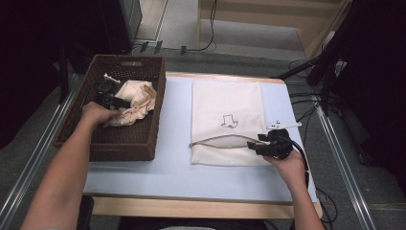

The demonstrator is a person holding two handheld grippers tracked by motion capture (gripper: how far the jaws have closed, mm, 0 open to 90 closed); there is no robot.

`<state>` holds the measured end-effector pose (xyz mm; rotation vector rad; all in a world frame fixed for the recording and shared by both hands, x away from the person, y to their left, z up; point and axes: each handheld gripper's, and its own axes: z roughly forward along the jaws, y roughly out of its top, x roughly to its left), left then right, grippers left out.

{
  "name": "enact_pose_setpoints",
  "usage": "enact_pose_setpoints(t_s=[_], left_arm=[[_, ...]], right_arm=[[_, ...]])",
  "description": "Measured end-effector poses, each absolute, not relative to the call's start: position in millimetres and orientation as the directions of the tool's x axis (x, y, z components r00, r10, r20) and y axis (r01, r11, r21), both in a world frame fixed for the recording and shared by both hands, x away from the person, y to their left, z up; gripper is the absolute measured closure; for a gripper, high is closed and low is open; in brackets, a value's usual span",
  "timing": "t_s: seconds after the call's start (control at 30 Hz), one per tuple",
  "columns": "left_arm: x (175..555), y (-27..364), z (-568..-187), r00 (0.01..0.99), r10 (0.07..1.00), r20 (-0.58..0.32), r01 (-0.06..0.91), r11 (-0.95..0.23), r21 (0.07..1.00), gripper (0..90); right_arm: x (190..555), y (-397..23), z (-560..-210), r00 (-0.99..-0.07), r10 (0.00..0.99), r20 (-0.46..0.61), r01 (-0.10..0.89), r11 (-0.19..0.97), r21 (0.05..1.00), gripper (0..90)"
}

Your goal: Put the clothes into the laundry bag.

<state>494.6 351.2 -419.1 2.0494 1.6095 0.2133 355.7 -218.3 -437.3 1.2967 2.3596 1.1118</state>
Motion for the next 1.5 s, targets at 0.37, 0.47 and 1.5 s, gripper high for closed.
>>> enact_pose_setpoints(t_s=[0.37,0.47,1.5], left_arm=[[491.0,347.9,-390.0,0.327,0.915,-0.237,0.828,-0.156,0.539,75.3],[489.3,347.5,-379.0,0.339,0.912,-0.232,0.817,-0.163,0.554,75.4],[458.8,350.3,-275.1,0.419,0.878,-0.232,0.723,-0.169,0.67,75.3]], right_arm=[[354.7,-221.0,-436.6,-0.575,0.803,0.158,0.626,0.308,0.716,40.9],[353.9,-221.8,-436.0,-0.573,0.803,0.161,0.627,0.304,0.718,40.9],[358.2,-216.3,-433.6,-0.587,0.793,0.165,0.616,0.305,0.726,40.9]])
